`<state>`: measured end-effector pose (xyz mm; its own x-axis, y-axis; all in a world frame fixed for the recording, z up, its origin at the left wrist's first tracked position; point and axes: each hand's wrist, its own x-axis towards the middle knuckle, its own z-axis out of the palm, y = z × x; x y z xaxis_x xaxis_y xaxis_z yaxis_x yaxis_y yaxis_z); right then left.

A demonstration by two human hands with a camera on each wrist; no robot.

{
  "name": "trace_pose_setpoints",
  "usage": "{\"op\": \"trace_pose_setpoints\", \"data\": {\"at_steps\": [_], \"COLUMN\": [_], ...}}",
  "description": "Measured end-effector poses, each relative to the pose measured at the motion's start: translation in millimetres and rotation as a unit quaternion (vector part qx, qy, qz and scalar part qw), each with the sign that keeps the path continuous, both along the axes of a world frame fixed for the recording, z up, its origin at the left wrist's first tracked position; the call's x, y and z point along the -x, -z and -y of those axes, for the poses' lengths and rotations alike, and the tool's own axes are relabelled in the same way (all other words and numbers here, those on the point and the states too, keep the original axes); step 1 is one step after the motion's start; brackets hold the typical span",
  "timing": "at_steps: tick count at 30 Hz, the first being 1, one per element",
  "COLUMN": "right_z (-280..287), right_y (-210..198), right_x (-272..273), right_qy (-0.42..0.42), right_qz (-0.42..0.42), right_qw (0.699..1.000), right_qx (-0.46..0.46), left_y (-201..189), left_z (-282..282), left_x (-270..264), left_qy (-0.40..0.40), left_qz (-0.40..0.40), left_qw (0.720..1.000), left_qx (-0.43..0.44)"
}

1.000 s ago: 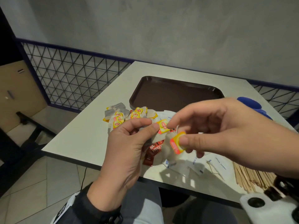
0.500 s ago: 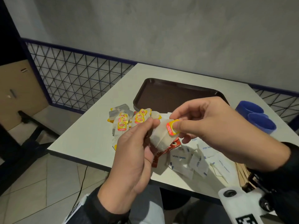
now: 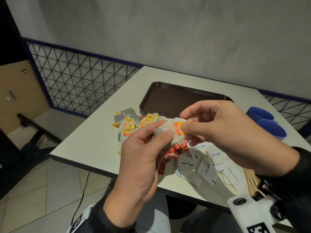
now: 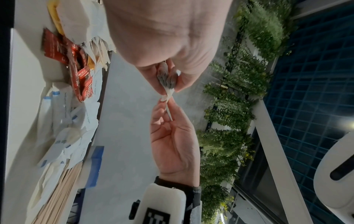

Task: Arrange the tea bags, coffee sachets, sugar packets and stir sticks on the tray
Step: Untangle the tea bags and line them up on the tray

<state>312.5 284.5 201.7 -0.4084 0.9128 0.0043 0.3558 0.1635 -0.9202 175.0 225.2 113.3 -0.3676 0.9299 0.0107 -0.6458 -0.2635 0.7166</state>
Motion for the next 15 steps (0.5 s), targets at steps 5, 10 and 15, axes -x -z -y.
{"op": "trace_pose_setpoints", "data": {"at_steps": [5,10,15], "right_z": [1,-4,-18], "right_y": [3,6,-4], "right_x": [0,1,3], "right_qy": [-0.008,-0.049,-0.066], "right_qz": [-0.02,-0.046,0.001], "right_qw": [0.992,0.976,0.991], "right_qx": [0.123,0.206,0.115], "left_y": [0,-4,0], "left_z": [2,3,4], "left_x": [3,7,26], "left_qy": [-0.005,-0.006,0.0], "left_qz": [-0.006,-0.017,-0.027], "left_qw": [1.0,1.0,0.999], "left_qx": [-0.01,-0.02,-0.037]}}
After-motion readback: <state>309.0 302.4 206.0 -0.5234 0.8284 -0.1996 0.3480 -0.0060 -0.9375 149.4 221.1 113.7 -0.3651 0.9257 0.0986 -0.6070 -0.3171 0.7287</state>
